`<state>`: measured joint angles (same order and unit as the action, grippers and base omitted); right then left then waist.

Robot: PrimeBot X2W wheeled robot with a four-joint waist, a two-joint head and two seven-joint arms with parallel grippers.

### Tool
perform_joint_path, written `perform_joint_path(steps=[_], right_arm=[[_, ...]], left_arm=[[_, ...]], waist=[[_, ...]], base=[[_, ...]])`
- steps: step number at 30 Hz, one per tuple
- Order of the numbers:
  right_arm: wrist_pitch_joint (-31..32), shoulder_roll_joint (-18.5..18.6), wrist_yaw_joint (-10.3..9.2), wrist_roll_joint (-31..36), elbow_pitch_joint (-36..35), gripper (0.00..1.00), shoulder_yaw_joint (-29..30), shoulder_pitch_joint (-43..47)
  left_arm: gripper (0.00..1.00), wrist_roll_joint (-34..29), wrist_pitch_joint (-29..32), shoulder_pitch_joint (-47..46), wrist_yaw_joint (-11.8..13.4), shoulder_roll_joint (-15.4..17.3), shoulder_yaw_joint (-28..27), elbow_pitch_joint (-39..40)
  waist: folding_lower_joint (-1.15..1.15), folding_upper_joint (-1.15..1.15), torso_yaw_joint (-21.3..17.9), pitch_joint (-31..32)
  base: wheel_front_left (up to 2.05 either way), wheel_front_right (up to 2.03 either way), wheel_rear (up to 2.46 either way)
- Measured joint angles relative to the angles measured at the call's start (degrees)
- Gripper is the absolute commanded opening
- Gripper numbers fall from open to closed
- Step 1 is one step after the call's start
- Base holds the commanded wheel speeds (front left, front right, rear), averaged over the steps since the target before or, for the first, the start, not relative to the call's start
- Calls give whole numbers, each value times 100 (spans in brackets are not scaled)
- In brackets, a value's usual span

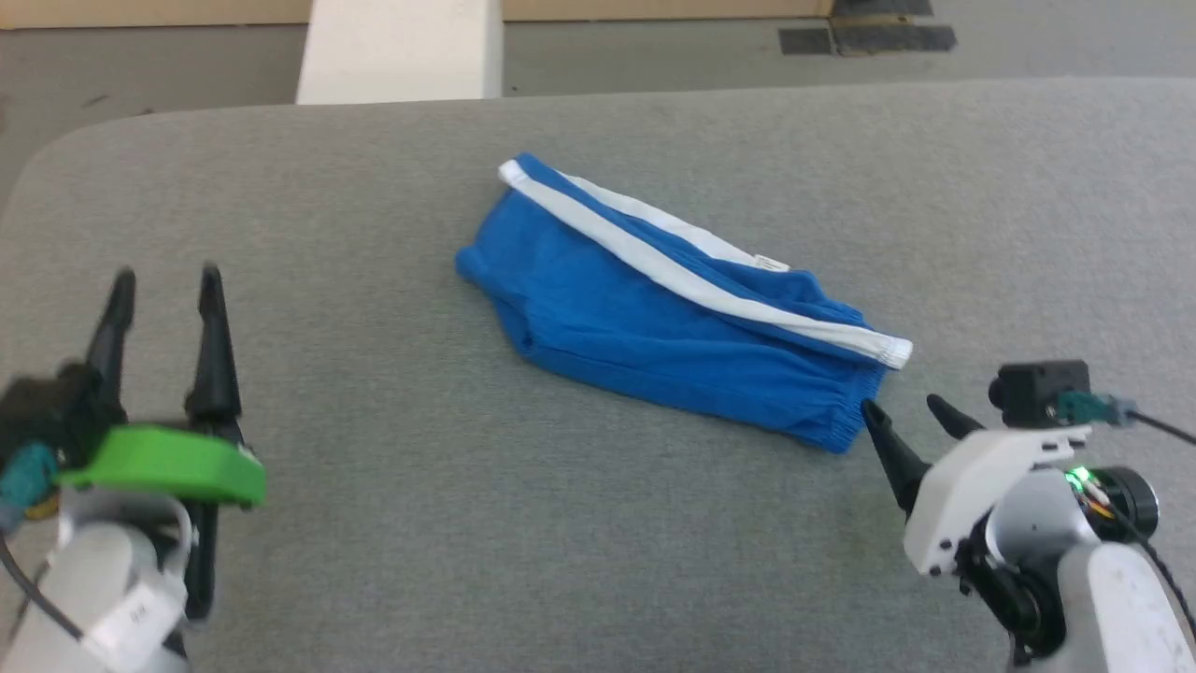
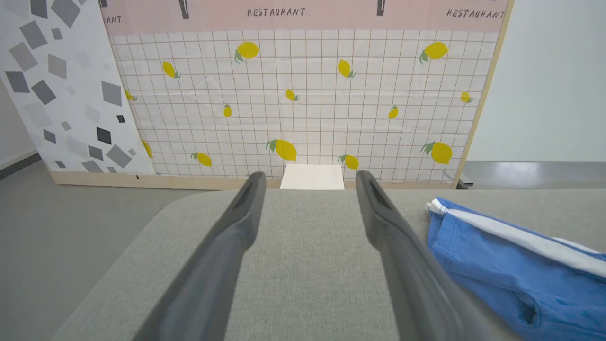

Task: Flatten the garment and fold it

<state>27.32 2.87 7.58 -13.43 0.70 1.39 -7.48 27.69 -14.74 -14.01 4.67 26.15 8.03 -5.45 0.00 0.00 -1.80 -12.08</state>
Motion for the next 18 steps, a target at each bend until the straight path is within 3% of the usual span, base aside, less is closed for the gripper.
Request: perform_joint_path(steps=[9,15,16,18], right_arm=[[349,3,0,664,1551,100,230,-816],[483,-1,0,856,2169,100,181,-1107],[536,-1,0,862,2241,62,181,-1171],[553,-1,0,865,2319,14,180,-1266]], left_arm=[[100,-148,0,676,-171,-444,-335,266],[100,-194,1,710,-338,-579,-368,162],[100,-194,1,710,-378,-605,-361,118],[100,-200,1,710,-423,-624,-357,63]], waist=[[0,0,412,107],[0,0,559,50],[0,0,570,37],[0,0,572,18]], base=[[0,0,0],[0,0,0],[0,0,0],[0,0,0]])
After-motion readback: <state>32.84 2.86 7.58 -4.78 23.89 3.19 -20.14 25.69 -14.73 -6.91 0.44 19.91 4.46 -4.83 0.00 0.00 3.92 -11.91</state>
